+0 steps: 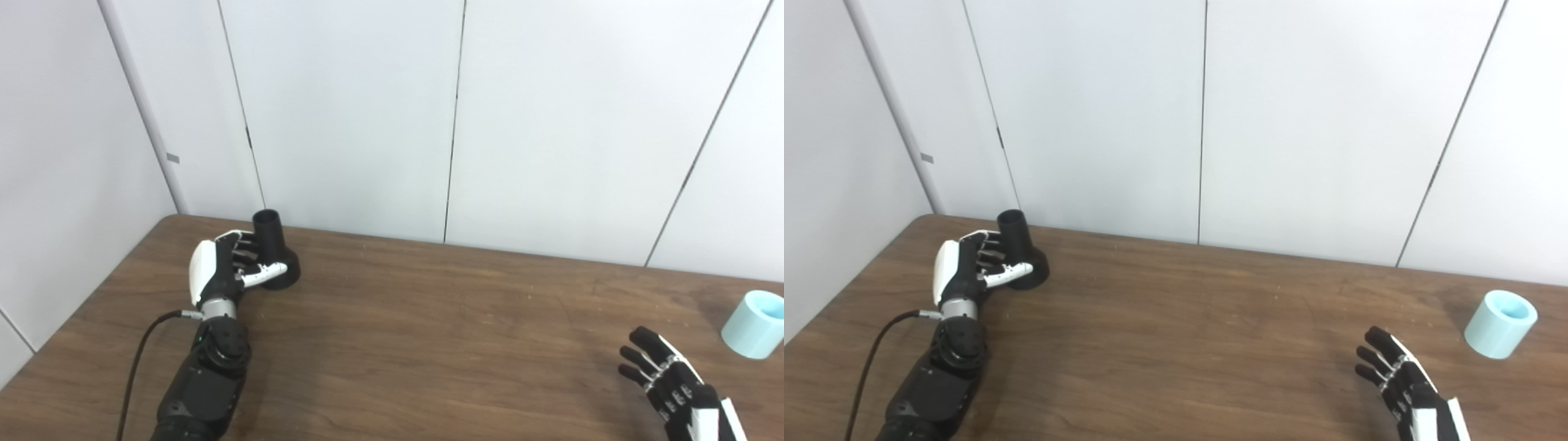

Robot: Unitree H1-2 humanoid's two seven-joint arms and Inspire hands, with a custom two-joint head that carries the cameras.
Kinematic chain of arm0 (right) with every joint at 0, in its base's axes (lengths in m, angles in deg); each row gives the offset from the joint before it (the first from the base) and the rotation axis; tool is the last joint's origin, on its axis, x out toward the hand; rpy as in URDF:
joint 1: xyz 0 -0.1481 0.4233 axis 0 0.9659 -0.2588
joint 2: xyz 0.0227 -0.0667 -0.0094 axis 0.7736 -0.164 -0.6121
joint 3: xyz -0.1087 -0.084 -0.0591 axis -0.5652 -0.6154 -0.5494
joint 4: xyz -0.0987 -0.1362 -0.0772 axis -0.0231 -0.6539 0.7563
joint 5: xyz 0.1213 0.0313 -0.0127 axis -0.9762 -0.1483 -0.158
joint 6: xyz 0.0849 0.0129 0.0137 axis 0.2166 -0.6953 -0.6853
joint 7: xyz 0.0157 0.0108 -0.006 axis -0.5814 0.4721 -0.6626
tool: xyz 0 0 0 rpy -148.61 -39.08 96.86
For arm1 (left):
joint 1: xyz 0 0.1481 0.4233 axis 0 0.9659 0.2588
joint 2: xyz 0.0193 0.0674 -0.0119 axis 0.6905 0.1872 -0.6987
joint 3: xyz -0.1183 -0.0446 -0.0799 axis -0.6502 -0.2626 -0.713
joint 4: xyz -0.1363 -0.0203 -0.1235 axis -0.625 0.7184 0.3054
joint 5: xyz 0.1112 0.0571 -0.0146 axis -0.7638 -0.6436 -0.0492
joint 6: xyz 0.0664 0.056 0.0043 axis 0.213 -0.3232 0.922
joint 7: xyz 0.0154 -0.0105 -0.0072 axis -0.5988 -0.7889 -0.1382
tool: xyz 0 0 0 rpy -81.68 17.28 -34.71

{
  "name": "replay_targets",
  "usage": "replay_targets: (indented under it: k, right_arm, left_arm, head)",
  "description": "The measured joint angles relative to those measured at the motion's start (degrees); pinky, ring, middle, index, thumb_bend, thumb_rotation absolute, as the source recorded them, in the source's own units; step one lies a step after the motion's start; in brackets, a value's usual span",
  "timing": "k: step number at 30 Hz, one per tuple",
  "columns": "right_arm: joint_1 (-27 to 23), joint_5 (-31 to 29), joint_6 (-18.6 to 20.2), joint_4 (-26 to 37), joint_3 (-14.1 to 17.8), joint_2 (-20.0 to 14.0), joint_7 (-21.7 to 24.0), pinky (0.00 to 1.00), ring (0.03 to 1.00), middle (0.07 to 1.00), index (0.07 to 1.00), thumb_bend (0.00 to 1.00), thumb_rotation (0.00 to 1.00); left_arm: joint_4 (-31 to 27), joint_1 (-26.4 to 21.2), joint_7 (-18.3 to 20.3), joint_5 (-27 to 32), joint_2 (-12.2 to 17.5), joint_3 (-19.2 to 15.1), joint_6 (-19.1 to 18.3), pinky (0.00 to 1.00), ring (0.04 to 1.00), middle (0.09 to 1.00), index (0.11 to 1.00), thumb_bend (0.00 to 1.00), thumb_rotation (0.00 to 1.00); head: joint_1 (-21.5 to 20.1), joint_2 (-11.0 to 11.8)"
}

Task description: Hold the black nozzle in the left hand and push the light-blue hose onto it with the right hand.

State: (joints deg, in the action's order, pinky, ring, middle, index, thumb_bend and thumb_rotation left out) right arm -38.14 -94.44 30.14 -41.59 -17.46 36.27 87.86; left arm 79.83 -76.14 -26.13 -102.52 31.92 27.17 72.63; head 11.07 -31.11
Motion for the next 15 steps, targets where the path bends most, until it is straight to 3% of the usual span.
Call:
replay_targets:
  k: [7, 15]
  right_arm:
    - [0.1, 0.0, 0.8, 0.1, 0.0, 0.1, 0.0, 0.78, 0.835, 0.872, 0.841, 0.56, 1.0]
    - [0.1, 0.0, 1.0, 0.3, 0.0, 0.2, 0.0, 0.78, 0.834, 0.872, 0.841, 0.56, 1.0]
  left_arm:
    - [-1.3, 0.1, 1.3, 0.1, 0.0, 0.5, -0.5, 0.45, 0.544, 0.596, 0.483, 0.51, 0.07]
    - [-1.8, 0.1, 3.1, -0.1, 0.1, 1.7, -0.4, 0.4, 0.514, 0.604, 0.483, 0.52, 0.07]
  head:
    - [-0.1, -0.2]
    - [-0.2, -0.5]
